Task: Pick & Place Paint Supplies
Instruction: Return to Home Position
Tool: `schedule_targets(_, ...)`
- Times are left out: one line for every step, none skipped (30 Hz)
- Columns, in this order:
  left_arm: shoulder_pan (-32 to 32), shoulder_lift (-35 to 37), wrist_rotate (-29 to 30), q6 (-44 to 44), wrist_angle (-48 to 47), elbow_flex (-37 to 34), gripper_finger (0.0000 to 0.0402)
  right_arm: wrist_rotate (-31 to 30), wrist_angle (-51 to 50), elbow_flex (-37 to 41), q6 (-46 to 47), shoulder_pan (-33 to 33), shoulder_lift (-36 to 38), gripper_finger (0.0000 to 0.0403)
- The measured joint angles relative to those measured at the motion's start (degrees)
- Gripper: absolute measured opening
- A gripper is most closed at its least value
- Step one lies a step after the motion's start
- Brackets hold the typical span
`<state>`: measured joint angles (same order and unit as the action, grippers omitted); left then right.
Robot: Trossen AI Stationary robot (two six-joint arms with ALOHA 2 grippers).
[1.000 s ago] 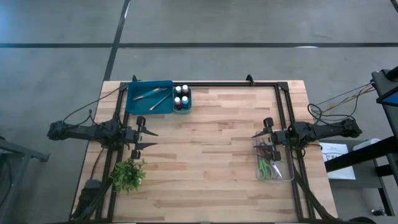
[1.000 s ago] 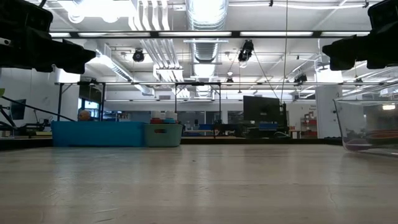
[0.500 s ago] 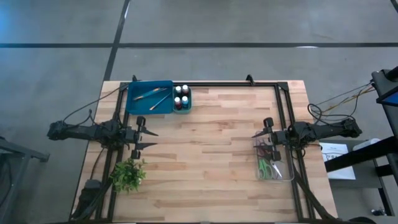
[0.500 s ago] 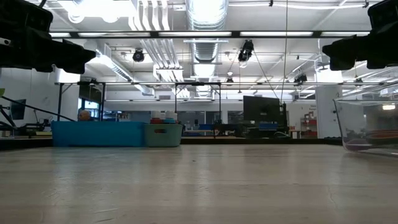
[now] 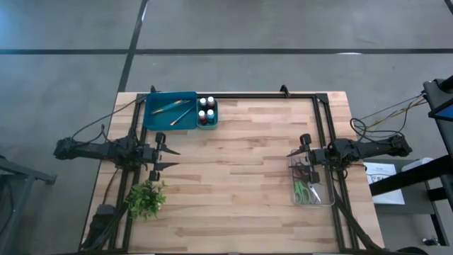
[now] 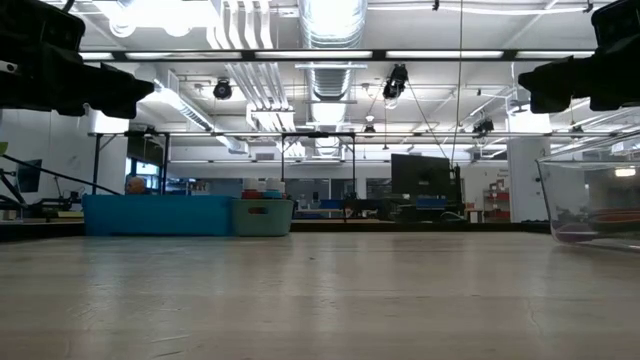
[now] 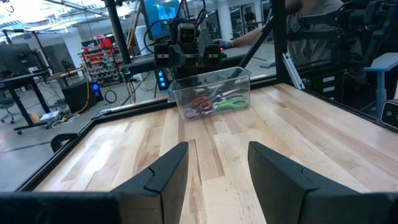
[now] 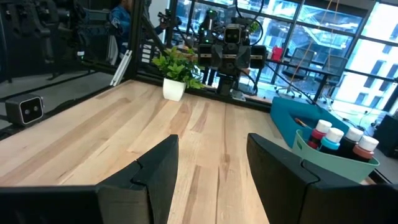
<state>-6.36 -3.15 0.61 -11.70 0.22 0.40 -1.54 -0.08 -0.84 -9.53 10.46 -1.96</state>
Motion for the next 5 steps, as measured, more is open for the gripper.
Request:
schedule_targets(0.0,0.0,0.0,0.0,0.0,0.0,0.0173,0.0,0.0,0.0,0.1,0.0,0.0,0.0188)
schedule_targets(0.0,0.0,0.0,0.0,0.0,0.0,0.0173,0.0,0.0,0.0,0.0,0.0,0.0,0.0188)
schedule_targets(0.0,0.0,0.0,0.0,0.0,0.0,0.0173,0.0,0.0,0.0,0.0,0.0,0.0,0.0188)
schedule_targets(0.0,0.0,0.0,0.0,0.0,0.0,0.0173,0.0,0.0,0.0,0.0,0.0,0.0,0.0188)
schedule_targets(0.0,0.0,0.0,0.0,0.0,0.0,0.0173,0.0,0.0,0.0,0.0,0.0,0.0,0.0188)
